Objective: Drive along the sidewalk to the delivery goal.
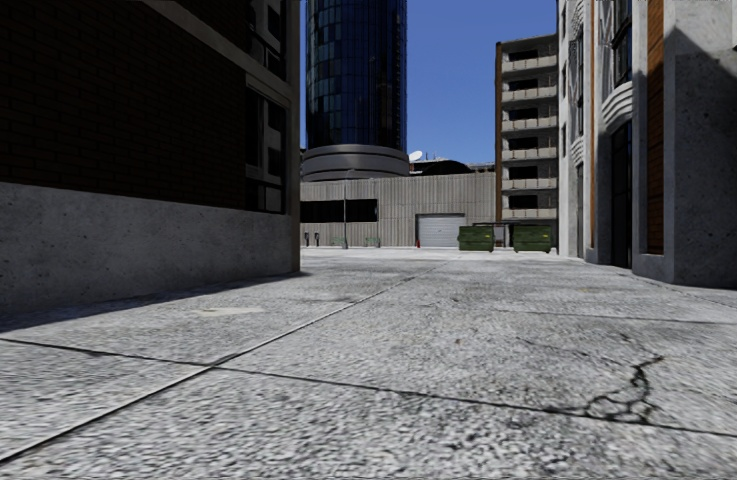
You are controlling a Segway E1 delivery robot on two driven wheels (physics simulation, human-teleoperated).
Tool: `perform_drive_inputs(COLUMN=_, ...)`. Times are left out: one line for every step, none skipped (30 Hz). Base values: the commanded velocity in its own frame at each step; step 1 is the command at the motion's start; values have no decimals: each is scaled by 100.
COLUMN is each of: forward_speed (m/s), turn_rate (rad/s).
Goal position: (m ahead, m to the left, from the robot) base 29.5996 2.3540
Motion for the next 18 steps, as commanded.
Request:
perform_drive_inputs(forward_speed=200, turn_rate=0)
perform_drive_inputs(forward_speed=200, turn_rate=0)
perform_drive_inputs(forward_speed=200, turn_rate=0)
perform_drive_inputs(forward_speed=200, turn_rate=0)
perform_drive_inputs(forward_speed=200, turn_rate=0)
perform_drive_inputs(forward_speed=200, turn_rate=0)
perform_drive_inputs(forward_speed=200, turn_rate=0)
perform_drive_inputs(forward_speed=200, turn_rate=0)
perform_drive_inputs(forward_speed=200, turn_rate=0)
perform_drive_inputs(forward_speed=200, turn_rate=0)
perform_drive_inputs(forward_speed=200, turn_rate=0)
perform_drive_inputs(forward_speed=200, turn_rate=0)
perform_drive_inputs(forward_speed=200, turn_rate=0)
perform_drive_inputs(forward_speed=200, turn_rate=0)
perform_drive_inputs(forward_speed=200, turn_rate=0)
perform_drive_inputs(forward_speed=200, turn_rate=0)
perform_drive_inputs(forward_speed=200, turn_rate=0)
perform_drive_inputs(forward_speed=200, turn_rate=0)
